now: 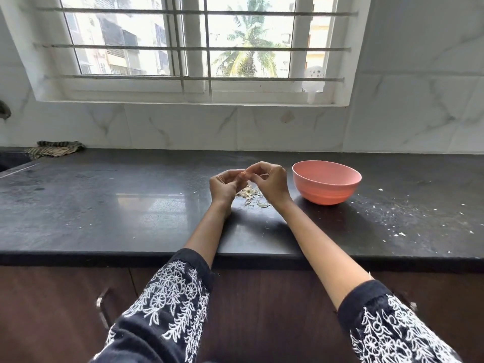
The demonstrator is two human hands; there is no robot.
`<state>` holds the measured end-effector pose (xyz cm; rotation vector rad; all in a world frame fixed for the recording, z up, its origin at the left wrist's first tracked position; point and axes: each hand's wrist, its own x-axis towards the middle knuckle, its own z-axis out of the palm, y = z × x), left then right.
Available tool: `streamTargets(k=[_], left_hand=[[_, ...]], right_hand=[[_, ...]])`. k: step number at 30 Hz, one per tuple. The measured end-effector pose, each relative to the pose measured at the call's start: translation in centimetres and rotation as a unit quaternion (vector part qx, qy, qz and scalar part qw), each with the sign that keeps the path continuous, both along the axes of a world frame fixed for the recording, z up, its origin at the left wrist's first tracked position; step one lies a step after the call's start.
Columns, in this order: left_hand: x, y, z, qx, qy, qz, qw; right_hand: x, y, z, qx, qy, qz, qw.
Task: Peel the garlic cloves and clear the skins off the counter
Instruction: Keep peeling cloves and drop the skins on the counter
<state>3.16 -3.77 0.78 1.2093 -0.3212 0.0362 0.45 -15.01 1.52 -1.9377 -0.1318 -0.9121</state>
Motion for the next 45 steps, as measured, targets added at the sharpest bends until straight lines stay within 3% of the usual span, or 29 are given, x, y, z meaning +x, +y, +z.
streamTargets(k=[21,35,42,45], left_hand=[[-0.2,0.1,0.0,-0.03,-0.01,-0.04,0.999],[0.0,-0.1,-0.4,0.005,-0.002,-0.01,1.0],[0.1,-0.2,-0.3,-0.045,0.074,-0.037,0.996],[0.3,0.0,0.2,-0.122,0.132,-0.045,0.983]], right_hand=[[-0.7,0.0,0.3,0.084,0.019,0.051,0.995],[0.7,-0.2,-0.4,-0.069,0.073,0.043,0.994],[0.8,0.0,-0.6,-0.099,0.032,-0.001,0.995],[0.6,-0.2,-0.4,-0.107,0.035,-0.003,0.994]])
